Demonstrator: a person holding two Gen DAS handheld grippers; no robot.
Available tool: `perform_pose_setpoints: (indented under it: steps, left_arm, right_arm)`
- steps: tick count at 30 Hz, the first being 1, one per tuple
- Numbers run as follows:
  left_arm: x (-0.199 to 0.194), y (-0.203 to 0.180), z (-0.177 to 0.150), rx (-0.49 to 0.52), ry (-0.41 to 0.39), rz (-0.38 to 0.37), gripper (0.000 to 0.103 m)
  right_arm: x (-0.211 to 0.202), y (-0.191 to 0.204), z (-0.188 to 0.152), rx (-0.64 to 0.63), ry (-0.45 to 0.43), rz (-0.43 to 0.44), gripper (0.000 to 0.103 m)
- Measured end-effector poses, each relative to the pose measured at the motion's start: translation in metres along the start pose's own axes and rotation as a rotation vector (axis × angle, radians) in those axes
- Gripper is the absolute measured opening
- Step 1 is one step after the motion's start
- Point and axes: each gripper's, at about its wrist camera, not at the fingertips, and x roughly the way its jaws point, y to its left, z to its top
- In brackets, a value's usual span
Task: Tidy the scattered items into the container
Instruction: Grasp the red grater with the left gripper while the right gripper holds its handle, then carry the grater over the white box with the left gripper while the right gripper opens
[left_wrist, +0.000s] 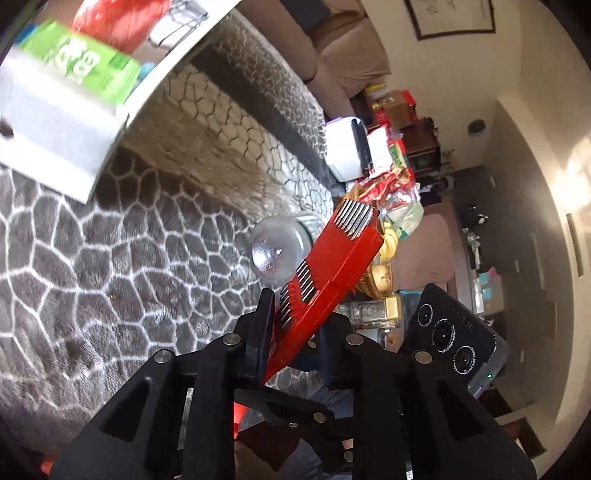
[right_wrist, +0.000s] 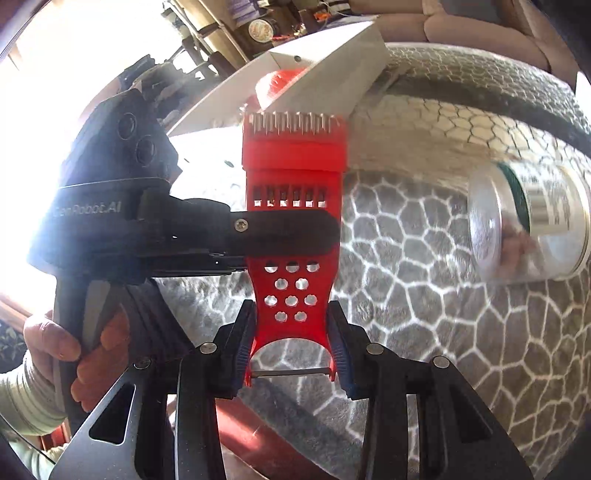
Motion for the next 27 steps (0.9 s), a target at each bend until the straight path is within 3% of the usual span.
perform_pose_setpoints:
  steps: [7,14,17,19,22,27]
  left_arm:
    - [-0.099,-0.025,0.094,0.021,-0.125,0.039,0.019]
    - [-0.166,0.000,0.216,-0.049,-0.201,0.184,0.018]
    - [-0.175,0.037,0.260,-0.100,-0.227,0.258,0.014]
    - [-0.171,0.067,0.282,-0.138,-0.234,0.288,0.013]
    - [-0.157,0.113,0.305,-0.209,-0.233,0.325,0.010]
    - [-0.118,0.170,0.327,-0.307,-0.197,0.326,0.010]
  right_arm:
    - [-0.005,0.045,0.107,-0.056,-0.114,0.118,0.038]
    - [0.056,0.081,0.247,-0.088,-0.147,0.175,0.040]
    - [0.100,0.082,0.298,-0.065,-0.101,0.213,0.049]
    - [0.124,0.077,0.320,-0.053,-0.074,0.173,0.070]
    - [0.149,0.058,0.341,-0.041,-0.055,0.121,0.073]
    - [0.172,0.019,0.361,-0.013,-0.015,0.052,0.074]
